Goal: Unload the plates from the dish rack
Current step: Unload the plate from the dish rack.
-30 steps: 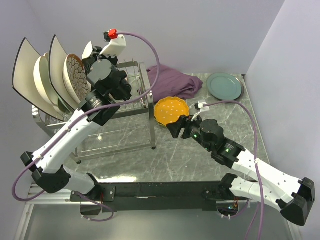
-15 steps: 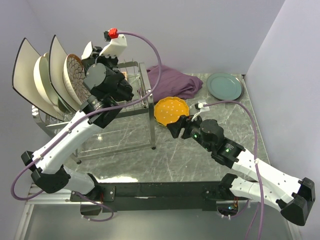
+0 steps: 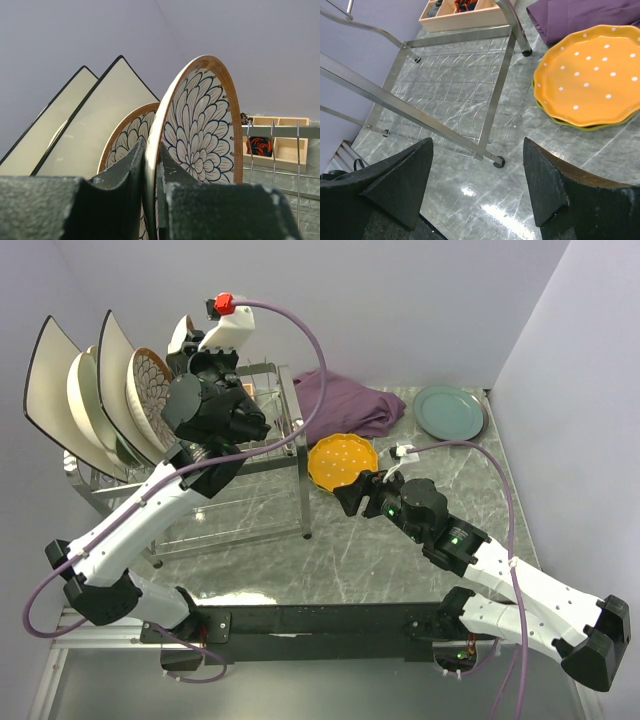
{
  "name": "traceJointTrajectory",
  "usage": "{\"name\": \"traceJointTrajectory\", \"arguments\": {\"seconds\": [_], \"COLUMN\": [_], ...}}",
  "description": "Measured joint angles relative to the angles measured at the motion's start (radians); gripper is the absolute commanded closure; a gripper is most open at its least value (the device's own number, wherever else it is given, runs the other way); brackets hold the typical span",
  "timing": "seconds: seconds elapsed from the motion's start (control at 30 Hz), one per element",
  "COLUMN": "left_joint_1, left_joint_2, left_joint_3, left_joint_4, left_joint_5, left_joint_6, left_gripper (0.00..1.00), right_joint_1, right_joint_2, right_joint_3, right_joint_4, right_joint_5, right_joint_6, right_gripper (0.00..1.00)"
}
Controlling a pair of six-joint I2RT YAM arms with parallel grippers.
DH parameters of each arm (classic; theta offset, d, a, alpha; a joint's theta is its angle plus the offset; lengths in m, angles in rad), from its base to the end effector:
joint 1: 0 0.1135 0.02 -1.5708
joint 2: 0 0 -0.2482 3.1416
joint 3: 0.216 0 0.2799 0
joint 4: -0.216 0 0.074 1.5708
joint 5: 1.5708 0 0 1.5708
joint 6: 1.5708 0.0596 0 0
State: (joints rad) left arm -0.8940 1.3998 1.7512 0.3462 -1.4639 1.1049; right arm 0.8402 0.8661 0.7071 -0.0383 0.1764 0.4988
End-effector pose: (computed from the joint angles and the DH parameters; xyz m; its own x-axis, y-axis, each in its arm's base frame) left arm 0.2187 -0.1776 0.5601 -0.1713 0.3655 -0.9149 -0.5365 0.7443 0.3978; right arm 0.1871 0.1932 0.2925 -0.4107 0.2474 -0.8776 -0.4805 0.7593 0.4389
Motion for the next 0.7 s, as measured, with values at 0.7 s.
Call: {"name": "traceJointTrajectory", "arguments": {"seconds": [0.7], "left_joint_1": [-0.056], "left_joint_2": [0.020], "left_joint_3": [0.189], "left_joint_4": [-0.056], "left_joint_5": [0.014], "left_joint_6": [-0.152], "left_gripper": [0.99], "right_joint_1": [0.002], "right_joint_2": [-0.001], "right_joint_3": [0.014], "right_joint_4": [-0.003], "right_joint_5": [0.000], "right_joint_6": [-0.003], "right_gripper": [0.21]}}
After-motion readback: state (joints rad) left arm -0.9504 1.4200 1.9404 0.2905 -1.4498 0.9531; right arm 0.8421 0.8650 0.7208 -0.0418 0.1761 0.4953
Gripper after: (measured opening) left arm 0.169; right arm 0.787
